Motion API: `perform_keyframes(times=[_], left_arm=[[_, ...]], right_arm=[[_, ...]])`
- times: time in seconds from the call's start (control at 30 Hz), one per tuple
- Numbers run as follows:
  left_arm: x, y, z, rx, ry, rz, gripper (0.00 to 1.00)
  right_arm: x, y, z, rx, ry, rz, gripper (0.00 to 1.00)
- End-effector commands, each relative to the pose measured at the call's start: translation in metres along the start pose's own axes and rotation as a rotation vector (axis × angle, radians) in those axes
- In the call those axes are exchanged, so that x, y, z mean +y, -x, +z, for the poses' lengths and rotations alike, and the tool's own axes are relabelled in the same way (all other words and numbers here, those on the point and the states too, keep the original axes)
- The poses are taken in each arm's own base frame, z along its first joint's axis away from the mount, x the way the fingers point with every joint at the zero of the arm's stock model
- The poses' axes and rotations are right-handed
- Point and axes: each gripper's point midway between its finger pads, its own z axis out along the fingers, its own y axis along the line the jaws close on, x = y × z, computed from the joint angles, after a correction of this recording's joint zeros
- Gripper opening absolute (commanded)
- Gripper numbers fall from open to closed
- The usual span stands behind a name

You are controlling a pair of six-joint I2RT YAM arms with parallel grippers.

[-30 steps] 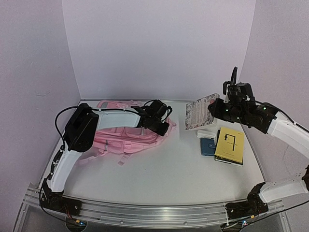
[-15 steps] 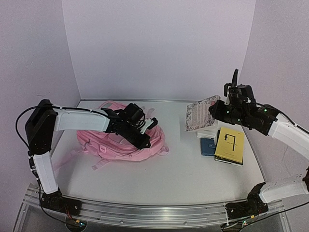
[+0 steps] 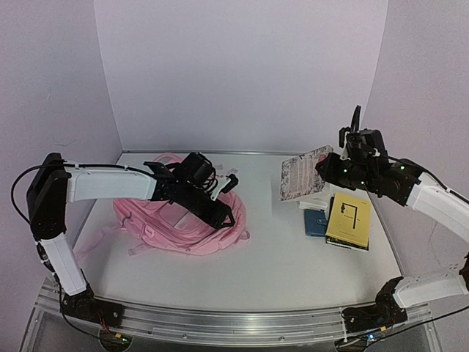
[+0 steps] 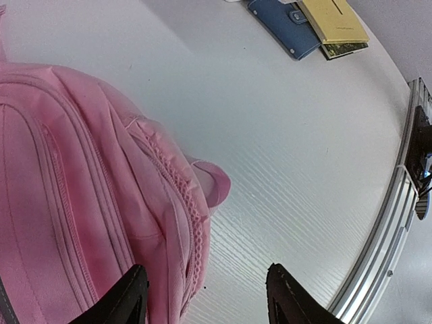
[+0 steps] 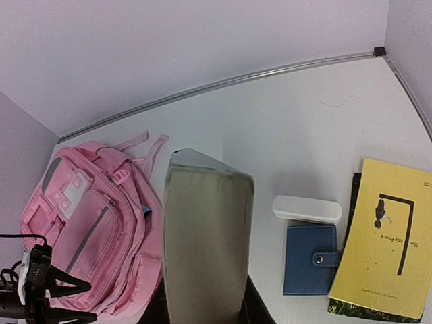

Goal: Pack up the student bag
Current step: Place the book in the student bag.

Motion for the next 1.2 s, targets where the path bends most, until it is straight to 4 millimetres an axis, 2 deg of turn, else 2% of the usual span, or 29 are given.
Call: perform_keyframes(times=[0.0,0.13,0.3,0.43,0.83,1.17], left_arm=[[-0.006,0.024,0.01,-0.047,-0.006,0.04,0.53],[-0.004,0.027,0.019,-0.045,-0.007,0.048,0.45],[0.004,0.024,0.03,-0.023,0.026,0.037,0.41],[0.011,0.022,0.035,-0.005,0.058,0.031,0.32],[0.025,0.014,0.04,0.037,0.131,0.031,0.27],[0.023,0.01,0.045,0.051,0.116,0.033,0.34]], right_arm=[[0.015,0.03,-0.013,-0.116,0.064,0.061,0.0],[0.015,0.027,-0.009,-0.104,0.062,0.057,0.0],[0.015,0.025,-0.008,-0.098,0.061,0.05,0.0],[0.013,0.025,-0.009,-0.102,0.057,0.052,0.0],[0.013,0.025,-0.009,-0.101,0.057,0.055,0.0],[0.012,0.023,-0.008,-0.098,0.056,0.054,0.0]])
